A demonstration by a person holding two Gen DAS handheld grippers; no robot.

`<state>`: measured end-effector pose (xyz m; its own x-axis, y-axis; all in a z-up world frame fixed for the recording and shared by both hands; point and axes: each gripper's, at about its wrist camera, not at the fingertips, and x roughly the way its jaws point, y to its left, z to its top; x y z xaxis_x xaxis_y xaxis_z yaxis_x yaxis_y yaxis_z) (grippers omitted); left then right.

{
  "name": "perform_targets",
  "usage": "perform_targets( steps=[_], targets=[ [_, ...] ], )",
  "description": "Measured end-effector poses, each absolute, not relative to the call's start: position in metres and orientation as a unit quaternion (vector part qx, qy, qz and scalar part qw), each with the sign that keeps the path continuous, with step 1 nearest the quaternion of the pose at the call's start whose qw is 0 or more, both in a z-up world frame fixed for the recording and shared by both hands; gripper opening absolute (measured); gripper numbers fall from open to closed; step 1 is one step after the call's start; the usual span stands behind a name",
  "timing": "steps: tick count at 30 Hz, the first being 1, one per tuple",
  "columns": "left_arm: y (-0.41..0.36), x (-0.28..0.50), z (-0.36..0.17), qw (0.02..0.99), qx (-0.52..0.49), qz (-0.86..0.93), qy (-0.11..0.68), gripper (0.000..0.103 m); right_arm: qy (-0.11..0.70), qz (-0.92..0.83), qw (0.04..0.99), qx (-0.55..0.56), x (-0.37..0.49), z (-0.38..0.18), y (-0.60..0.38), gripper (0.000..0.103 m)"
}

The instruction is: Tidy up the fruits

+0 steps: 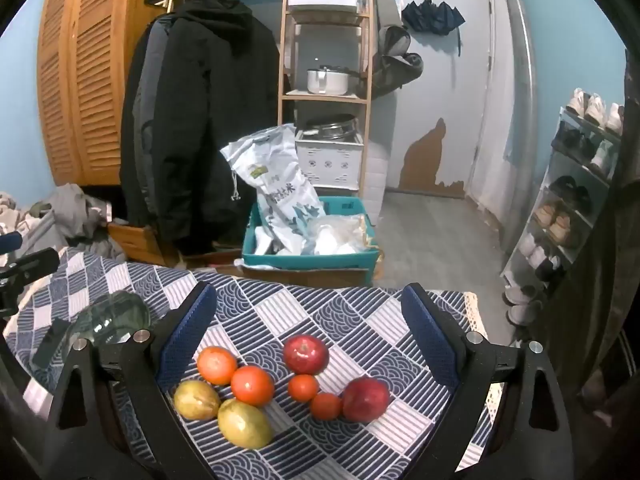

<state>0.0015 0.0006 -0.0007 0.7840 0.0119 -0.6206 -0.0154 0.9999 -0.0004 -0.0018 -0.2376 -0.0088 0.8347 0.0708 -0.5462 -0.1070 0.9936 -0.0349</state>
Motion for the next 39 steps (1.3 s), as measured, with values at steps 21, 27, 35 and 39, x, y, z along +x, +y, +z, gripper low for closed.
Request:
perform_targets(
  steps=[21,27,35,39],
  targets=[
    [-0.002,-0.004,0.002,0.951,-0.001,-0.003,0.308,0.102,0.282,0.050,0.957,-0.033,-0.003,-0.006,-0.236,0.092],
    [-0.003,-0.005,0.002,0.951,-0.001,-0.003,0.308,0.102,0.287,0.044,0.956,-0.035,-0.003,-0.008,-0.234,0.092],
    [-0.005,-0.006,-0.003,0.951,-0.001,-0.005,0.310,0.102,0.291,0.050,0.955,-0.028,-0.001,-0.011,-0.240,0.092],
    [-0.005,-0.006,-0.003,0.951,-0.002,-0.005,0.309,0.102,0.291,0.049,0.955,-0.029,-0.001,-0.012,-0.239,0.092]
  ],
)
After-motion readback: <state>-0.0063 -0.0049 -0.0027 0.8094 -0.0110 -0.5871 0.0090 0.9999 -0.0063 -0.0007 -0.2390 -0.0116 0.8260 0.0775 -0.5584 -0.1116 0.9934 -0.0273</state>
